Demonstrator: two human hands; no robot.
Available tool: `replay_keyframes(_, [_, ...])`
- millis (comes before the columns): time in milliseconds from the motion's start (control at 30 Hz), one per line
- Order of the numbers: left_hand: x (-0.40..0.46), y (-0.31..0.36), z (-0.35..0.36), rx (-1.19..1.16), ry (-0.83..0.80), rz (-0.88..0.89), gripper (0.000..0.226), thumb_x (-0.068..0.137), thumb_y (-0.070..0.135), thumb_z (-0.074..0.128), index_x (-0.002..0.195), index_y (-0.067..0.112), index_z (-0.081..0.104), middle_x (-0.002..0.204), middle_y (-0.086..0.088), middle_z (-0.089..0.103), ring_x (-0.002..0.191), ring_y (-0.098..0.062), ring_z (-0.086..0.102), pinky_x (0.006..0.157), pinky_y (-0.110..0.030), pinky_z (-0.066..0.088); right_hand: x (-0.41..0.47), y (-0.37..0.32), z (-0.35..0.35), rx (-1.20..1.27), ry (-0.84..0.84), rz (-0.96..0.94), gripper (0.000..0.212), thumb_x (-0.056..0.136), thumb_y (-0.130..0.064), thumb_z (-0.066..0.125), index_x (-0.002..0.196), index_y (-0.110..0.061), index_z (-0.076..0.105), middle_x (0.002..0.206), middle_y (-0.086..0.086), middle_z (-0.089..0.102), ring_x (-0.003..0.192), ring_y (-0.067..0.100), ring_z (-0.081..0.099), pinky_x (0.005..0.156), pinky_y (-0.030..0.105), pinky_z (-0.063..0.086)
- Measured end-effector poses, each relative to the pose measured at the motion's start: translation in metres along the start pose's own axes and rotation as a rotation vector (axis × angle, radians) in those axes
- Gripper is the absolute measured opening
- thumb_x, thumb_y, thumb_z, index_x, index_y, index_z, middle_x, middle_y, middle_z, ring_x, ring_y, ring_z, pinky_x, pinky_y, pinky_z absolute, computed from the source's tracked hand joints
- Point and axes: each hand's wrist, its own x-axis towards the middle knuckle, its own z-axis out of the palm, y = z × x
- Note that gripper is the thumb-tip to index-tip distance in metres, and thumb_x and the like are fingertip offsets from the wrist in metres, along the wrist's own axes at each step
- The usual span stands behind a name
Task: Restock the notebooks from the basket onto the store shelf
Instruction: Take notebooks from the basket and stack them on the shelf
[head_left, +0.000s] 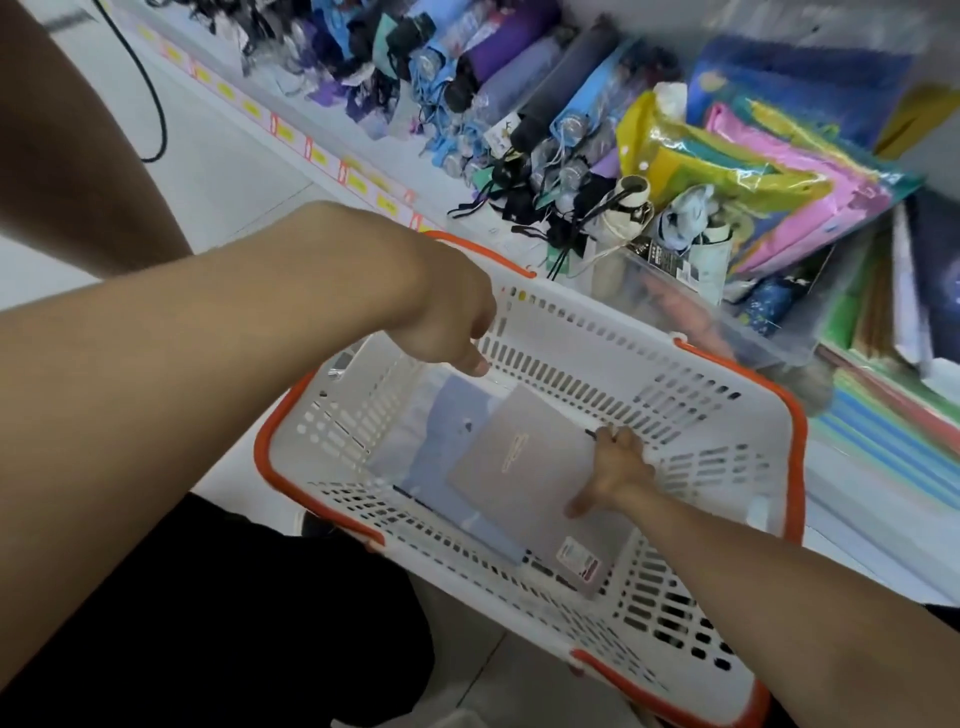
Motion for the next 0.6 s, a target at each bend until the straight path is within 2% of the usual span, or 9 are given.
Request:
replay_keyframes(67, [0.003,0.003,0.0,0.011,-0.011,0.0,0.055,0.098,0.055,0.041,0.141,0.021,0.046,0.133,0.001,0.054,0.12,-0.023,0.051,0.099,-0.034,0.041,-0.002,0.006,-0.004,0.064,0.099,-0.053,0.101,0.049,-0.042,0.095,0.131,-0.015,0.043,0.138,0.01,0.042,0.127,0.028,0.045,0.095,0.038,0.044])
replay_keyframes(100, [0.004,0.005,0.0,0.011,-0.015,0.003,0.056,0.098,0.054,0.041,0.143,0.021,0.044,0.135,0.002,0.052,0.123,-0.022,0.049,0.099,-0.033,0.039,-0.005,0.009,-0.009,0.048,0.128,-0.107,0.082,0.057,-0.038,0.093,0.124,-0.014,0.052,0.129,0.008,0.053,0.115,0.025,0.053,0.085,0.031,0.045])
replay_keyframes(200, [0.007,0.009,-0.001,0.039,-0.028,-0.007,0.059,0.097,0.053,0.045,0.146,0.021,0.039,0.142,0.001,0.047,0.129,-0.022,0.045,0.1,-0.033,0.037,-0.017,0.009,-0.048,-0.041,-0.013,-0.299,0.035,0.079,-0.034,0.081,0.103,-0.01,0.072,0.103,0.005,0.07,0.091,0.021,0.065,0.071,0.029,0.045])
replay_keyframes(300, [0.005,0.01,-0.003,0.023,0.005,-0.014,0.082,0.087,0.049,0.065,0.152,0.021,0.025,0.152,-0.001,0.037,0.137,-0.023,0.038,0.107,-0.035,0.036,-0.048,-0.006,-0.113,0.034,-0.129,-0.498,0.017,0.086,-0.029,0.075,0.093,-0.014,0.07,0.098,0.002,0.069,0.09,0.022,0.064,0.076,0.03,0.046])
replay_keyframes(367, [0.003,0.008,-0.005,-0.007,0.108,0.029,0.108,0.072,0.043,0.082,0.154,0.024,0.016,0.154,-0.001,0.031,0.138,-0.024,0.035,0.109,-0.04,0.036,-0.081,-0.026,-0.154,-0.045,-0.086,-0.664,0.017,0.088,-0.025,0.072,0.1,-0.012,0.071,0.095,0.0,0.068,0.088,0.017,0.062,0.078,0.029,0.046])
replay_keyframes(433, [0.003,0.008,-0.007,-0.016,0.206,0.104,0.123,0.059,0.039,0.091,0.155,0.029,0.014,0.155,0.002,0.029,0.139,-0.023,0.033,0.109,-0.042,0.037,-0.116,-0.049,-0.183,-0.082,-0.007,-0.803,0.017,0.09,-0.024,0.069,0.099,-0.009,0.071,0.087,0.001,0.068,0.079,0.015,0.06,0.076,0.028,0.046])
replay_keyframes(500, [0.003,0.013,-0.01,-0.03,0.223,0.128,0.11,0.058,0.034,0.092,0.15,0.031,0.03,0.145,0.003,0.044,0.13,-0.021,0.044,0.104,-0.038,0.041,-0.148,-0.067,-0.202,-0.018,0.062,-0.917,0.018,0.092,-0.023,0.068,0.097,-0.006,0.072,0.088,0.009,0.071,0.081,0.021,0.064,0.076,0.033,0.048])
replay_keyframes(567, [0.0,0.015,-0.013,-0.002,0.235,0.117,0.066,0.068,0.03,0.086,0.128,0.027,0.058,0.11,0.002,0.062,0.1,-0.021,0.056,0.086,-0.031,0.048,-0.169,-0.075,-0.214,0.167,0.04,-0.967,0.017,0.094,-0.018,0.067,0.1,-0.004,0.074,0.09,0.015,0.072,0.071,0.015,0.064,0.064,0.024,0.049])
replay_keyframes(600, [-0.002,0.015,-0.013,0.052,0.226,0.097,0.046,0.074,0.029,0.082,0.116,0.023,0.065,0.096,0.002,0.062,0.089,-0.021,0.056,0.08,-0.03,0.049,-0.173,-0.076,-0.218,0.295,-0.035,-0.964,0.018,0.094,-0.018,0.066,0.101,-0.004,0.075,0.091,0.02,0.071,0.065,0.01,0.061,0.058,0.019,0.048])
